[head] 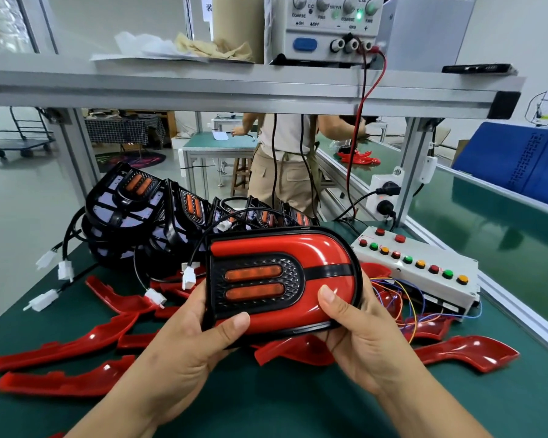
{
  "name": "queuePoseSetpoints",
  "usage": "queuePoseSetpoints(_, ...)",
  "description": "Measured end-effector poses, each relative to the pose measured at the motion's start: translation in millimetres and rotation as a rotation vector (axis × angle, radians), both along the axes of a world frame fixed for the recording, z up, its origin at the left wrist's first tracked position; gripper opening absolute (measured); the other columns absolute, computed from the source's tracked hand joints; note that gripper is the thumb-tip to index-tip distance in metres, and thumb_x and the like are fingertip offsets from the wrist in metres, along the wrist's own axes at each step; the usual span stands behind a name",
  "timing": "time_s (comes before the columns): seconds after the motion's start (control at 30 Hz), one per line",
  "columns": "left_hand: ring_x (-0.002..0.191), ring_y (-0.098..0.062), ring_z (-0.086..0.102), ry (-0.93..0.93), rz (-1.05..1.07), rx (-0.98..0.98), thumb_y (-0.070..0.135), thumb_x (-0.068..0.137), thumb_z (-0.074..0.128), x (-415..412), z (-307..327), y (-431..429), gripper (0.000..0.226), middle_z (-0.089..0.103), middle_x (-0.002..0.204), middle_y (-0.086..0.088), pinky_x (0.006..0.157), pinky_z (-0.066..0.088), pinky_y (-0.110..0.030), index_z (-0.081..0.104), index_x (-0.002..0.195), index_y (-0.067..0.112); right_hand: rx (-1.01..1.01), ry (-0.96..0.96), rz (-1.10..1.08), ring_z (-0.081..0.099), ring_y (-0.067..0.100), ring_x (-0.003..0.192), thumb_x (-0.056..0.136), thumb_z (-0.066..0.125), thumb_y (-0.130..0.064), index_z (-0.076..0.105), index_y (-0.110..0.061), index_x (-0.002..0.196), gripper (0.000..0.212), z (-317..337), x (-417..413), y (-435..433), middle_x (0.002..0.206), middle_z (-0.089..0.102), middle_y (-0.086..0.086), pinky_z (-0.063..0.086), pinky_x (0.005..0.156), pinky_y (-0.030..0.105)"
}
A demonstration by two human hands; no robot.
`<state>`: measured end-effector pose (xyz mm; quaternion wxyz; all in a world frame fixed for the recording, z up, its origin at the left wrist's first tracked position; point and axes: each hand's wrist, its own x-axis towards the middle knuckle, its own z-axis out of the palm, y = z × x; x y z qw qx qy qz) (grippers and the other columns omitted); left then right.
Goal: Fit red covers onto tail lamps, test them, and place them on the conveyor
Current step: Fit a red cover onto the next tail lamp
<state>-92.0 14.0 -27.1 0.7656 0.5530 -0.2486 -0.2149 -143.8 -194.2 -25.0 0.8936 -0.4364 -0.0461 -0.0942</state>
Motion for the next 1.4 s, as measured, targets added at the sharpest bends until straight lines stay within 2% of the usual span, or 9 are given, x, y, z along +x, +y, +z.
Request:
queuePoseSetpoints(0.1,0.121,-0.02,0.062,-0.003,0.0,0.01,0.038,0.067,0.088,1,0,1,0.062,0.064,0.132,-0.002,0.088,0.053,-0.021,0.062,0.124,0.039,-0.003,0.005,0.0,0.069,0.038,0.1,0.063,0.089,-0.012,0.064,-0.019,0.118,0.06,2,0,2,0.115,0.067,0.024,0.059,0.072,0.041)
queuePoseSetpoints(0.23,0.12,-0.02,0.062,0.008,-0.006,0.005,0.04,0.065,0.09,4,-3,2,0.065,0.065,0.131,-0.001,0.088,0.054,-0.021,0.062,0.123,0.042,0.013,-0.026,0.001,0.07,0.037,0.095,0.074,0.073,-0.001,0.066,-0.016,0.112,0.042,0,0,2,0.111,0.068,0.024,0.059,0.07,0.042)
queuePoseSetpoints(0.7,0.123,-0.026,0.06,0.04,-0.077,0.01,0.042,0.071,0.086,19,-5,7,0.067,0.06,0.137,-0.006,0.09,0.054,-0.028,0.056,0.131,0.042,0.07,0.061,-0.003,0.071,0.036,0.091,0.076,0.065,-0.014,0.059,-0.009,0.124,0.049,3,0,2,0.11,0.069,0.025,0.06,0.069,0.045)
queuePoseSetpoints(0.8,0.126,-0.03,0.058,0.168,-0.124,-0.018,0.073,0.076,0.06,24,1,14,0.078,0.059,0.138,-0.009,0.093,0.054,-0.035,0.036,0.145,0.047,0.105,0.057,0.02,0.07,0.038,0.095,0.08,0.062,-0.016,0.057,-0.005,0.127,0.048,6,-3,-5,0.114,0.067,0.027,0.06,0.069,0.046)
queuePoseSetpoints(0.93,0.128,-0.036,0.054,0.414,-0.144,-0.041,0.073,0.091,0.022,26,9,14,0.07,0.057,0.139,-0.017,0.104,0.048,-0.05,0.03,0.15,0.037,0.136,0.046,0.105,0.072,0.036,0.085,0.074,0.076,-0.013,0.059,0.003,0.12,0.052,11,-8,-8,0.1,0.071,0.026,0.06,0.067,0.047)
queuePoseSetpoints(1.07,0.114,-0.033,0.065,0.427,-0.079,0.061,0.044,0.098,0.039,21,19,4,0.05,0.067,0.126,-0.016,0.09,0.056,-0.049,0.071,0.119,0.012,0.047,0.064,0.159,0.072,0.033,0.075,0.054,0.092,-0.021,0.068,0.002,0.11,0.065,14,-12,0,0.093,0.071,0.025,0.06,0.063,0.043)
queuePoseSetpoints(1.2,0.088,-0.039,0.073,0.515,-0.006,0.081,0.036,0.077,0.057,18,35,9,0.044,0.073,0.101,-0.024,0.065,0.061,-0.045,0.079,0.088,-0.001,-0.119,0.194,0.137,0.068,0.031,0.06,0.055,0.082,-0.015,0.071,-0.007,0.096,0.044,21,-16,8,0.085,0.07,0.023,0.059,0.054,0.045)
queuePoseSetpoints(1.3,0.102,-0.041,0.067,0.258,0.27,0.394,0.018,0.092,0.061,40,37,21,0.03,0.069,0.11,-0.028,0.09,0.056,-0.045,0.067,0.113,-0.002,-0.13,0.279,0.12,0.067,0.029,0.055,0.06,0.076,-0.009,0.072,-0.01,0.086,0.026,17,-29,12,0.077,0.069,0.021,0.056,0.05,0.04)
queuePoseSetpoints(1.4,0.081,-0.024,0.059,-0.167,0.565,0.78,0.011,0.096,0.06,70,30,41,0.025,0.065,0.087,-0.011,0.076,0.047,-0.033,0.065,0.119,0.003,-0.144,0.394,0.046,0.067,0.031,0.056,0.06,0.077,-0.006,0.067,-0.005,0.102,0.043,-1,-48,17,0.078,0.069,0.023,0.056,0.047,0.038)
